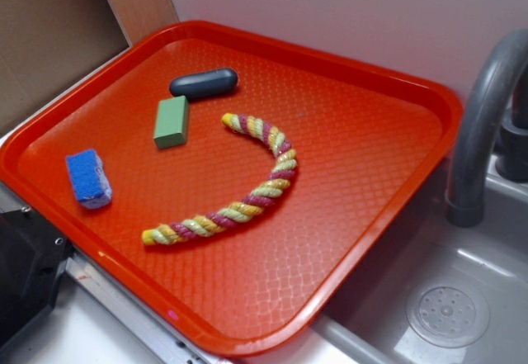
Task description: Grab the plastic pickle.
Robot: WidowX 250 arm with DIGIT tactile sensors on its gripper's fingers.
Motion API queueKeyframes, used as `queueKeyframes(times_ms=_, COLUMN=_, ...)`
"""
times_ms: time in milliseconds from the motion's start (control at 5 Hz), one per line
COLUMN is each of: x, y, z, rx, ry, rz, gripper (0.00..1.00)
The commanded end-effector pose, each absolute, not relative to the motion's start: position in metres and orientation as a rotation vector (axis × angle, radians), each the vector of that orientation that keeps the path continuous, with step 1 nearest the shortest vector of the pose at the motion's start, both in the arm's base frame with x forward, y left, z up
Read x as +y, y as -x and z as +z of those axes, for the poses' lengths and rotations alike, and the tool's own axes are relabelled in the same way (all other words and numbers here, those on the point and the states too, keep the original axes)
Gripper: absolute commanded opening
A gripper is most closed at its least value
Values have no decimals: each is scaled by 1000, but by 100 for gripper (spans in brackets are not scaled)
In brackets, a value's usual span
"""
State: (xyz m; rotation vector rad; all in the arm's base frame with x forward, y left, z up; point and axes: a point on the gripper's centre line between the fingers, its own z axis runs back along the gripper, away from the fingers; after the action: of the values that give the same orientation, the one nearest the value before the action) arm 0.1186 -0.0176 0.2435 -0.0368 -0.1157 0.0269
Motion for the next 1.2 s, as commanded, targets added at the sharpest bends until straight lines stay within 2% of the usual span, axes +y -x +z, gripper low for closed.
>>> queueKeyframes(times_ms=0, x=-18, y=-119, z=243, rx=-116, ry=37, rz=27, gripper=100)
queueKeyframes(times_ms=200, x=-13, y=-132, z=232, rx=-166, ry=34, rz=-104, gripper=100)
queueKeyframes(times_ms=400, x=-1, y=-151, z=217, rx=-215, ry=-59, rz=-218, gripper=100)
queueKeyframes(times_ms=600, x=17, y=-180, z=198, rx=-248, ry=-100, rz=-323, gripper=100)
queueKeyframes(times_ms=1000, x=34, y=-248, z=153, rx=-203, ry=-163, rz=-331, gripper=100)
